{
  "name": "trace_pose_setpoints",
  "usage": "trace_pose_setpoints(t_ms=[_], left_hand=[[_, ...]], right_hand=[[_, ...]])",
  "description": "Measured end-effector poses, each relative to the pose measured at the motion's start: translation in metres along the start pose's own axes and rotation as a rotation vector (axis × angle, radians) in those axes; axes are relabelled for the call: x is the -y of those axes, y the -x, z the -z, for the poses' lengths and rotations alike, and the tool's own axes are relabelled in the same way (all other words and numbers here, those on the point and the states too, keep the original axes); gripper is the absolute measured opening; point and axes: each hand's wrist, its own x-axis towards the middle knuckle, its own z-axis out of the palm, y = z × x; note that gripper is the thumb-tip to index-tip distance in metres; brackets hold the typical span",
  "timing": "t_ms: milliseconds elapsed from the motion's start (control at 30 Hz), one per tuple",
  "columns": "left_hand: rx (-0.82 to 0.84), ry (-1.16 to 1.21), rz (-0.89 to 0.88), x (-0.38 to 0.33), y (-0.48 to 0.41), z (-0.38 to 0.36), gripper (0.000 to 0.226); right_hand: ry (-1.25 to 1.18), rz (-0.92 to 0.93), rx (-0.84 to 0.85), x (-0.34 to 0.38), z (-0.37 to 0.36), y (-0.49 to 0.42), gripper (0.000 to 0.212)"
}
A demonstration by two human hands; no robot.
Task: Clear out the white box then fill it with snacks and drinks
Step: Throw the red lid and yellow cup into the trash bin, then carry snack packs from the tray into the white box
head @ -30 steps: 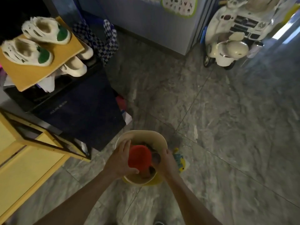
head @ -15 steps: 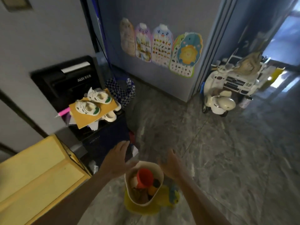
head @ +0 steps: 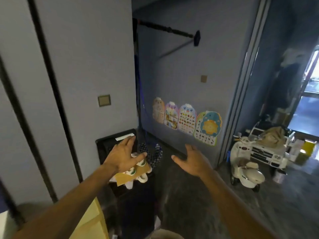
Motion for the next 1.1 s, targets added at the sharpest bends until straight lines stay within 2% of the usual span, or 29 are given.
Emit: trace_pose_setpoints(t_ms=[133,233,333,533,700,833,967,1100], left_hand=[[-0.029,-0.032,0.041,0.033,0.026,0.060,0.107],[-0.050,-0.072,0.093,0.075,0.064,0.092,0.098],[-0.060,-0.104,0.196,0.121,0.112,0.121,0.101],[-0.110,-0.197,0.367,0.223,0.223,0.179,0.102],[-0.150,-0.263,0.578,0.305,0.333,0.223,0.097],[-0.238,-0.312,0.759,0.351,0.422,0.258,0.105],[-0.312,-0.374,0.957,0.378,0.507,0.287,0.094],[-0.382,-0.441,1.202,0.400,0.581,0.310,0.097]], right_hand=[[-0.013,0.118,-0.045,0.066,0.020,-0.008,0.115],[-0.023,0.197,-0.009,0.121,0.013,0.000,0.108],[-0.038,0.279,0.064,0.184,-0.009,0.013,0.098],[-0.057,0.458,0.178,0.331,-0.082,0.039,0.101],[-0.041,0.669,0.274,0.459,-0.145,0.078,0.105],[-0.059,0.838,0.307,0.557,-0.190,0.109,0.100],[-0.058,0.991,0.360,0.649,-0.230,0.137,0.095],[-0.121,1.115,0.389,0.733,-0.271,0.170,0.091]])
